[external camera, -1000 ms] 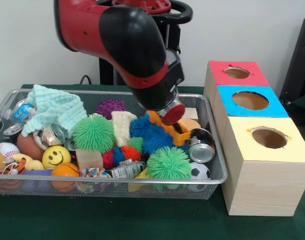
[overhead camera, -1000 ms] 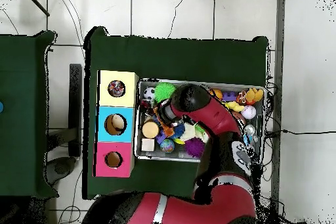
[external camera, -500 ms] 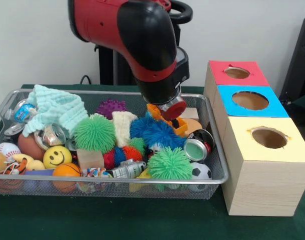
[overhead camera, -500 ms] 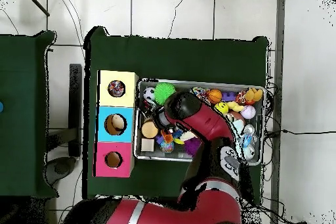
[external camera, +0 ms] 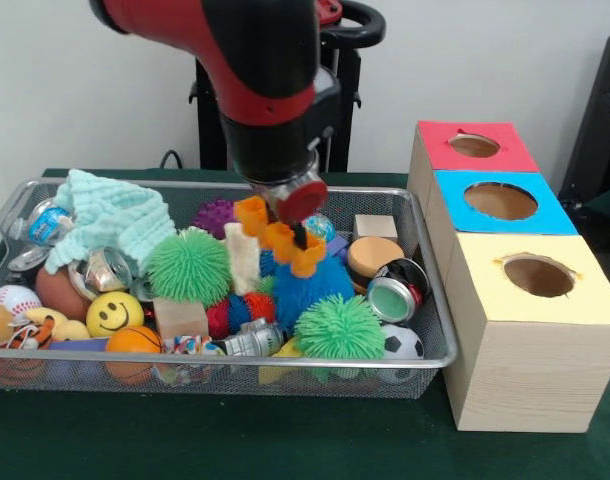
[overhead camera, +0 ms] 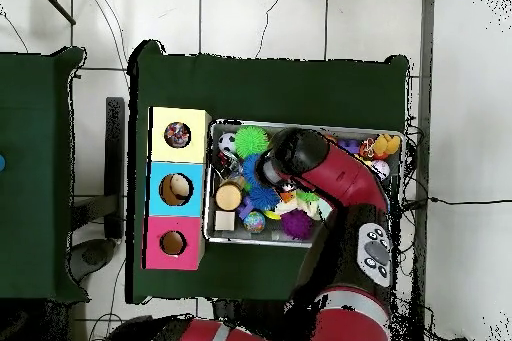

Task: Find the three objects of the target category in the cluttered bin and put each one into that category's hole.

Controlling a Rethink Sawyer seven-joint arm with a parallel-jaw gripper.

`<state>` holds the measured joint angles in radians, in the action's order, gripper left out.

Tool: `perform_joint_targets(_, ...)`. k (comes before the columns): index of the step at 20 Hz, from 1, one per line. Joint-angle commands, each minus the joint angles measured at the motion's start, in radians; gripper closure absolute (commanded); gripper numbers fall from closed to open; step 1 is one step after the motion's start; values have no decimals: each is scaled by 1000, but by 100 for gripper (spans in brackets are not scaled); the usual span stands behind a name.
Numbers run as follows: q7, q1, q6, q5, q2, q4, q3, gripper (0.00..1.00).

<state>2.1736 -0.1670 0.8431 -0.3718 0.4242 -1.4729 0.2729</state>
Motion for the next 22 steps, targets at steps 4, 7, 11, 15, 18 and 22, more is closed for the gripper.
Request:
perform_joint_targets(4, 23, -80, 40, 70, 48, 120, -31, 0)
perform_joint_targets(7, 14, -99, 61, 80, 38, 148, -45, 0)
perform_joint_targets(11, 4, -116, 68, 89, 19, 178, -57, 0)
perform_joint_targets(15, -37, -144, 2, 108, -35, 228, -79, 0)
perform_joint_targets(18, -66, -178, -77, 112, -83, 241, -121, 0)
perform_joint_targets(22, -69, -204, -139, 127, -126, 239, -158, 0)
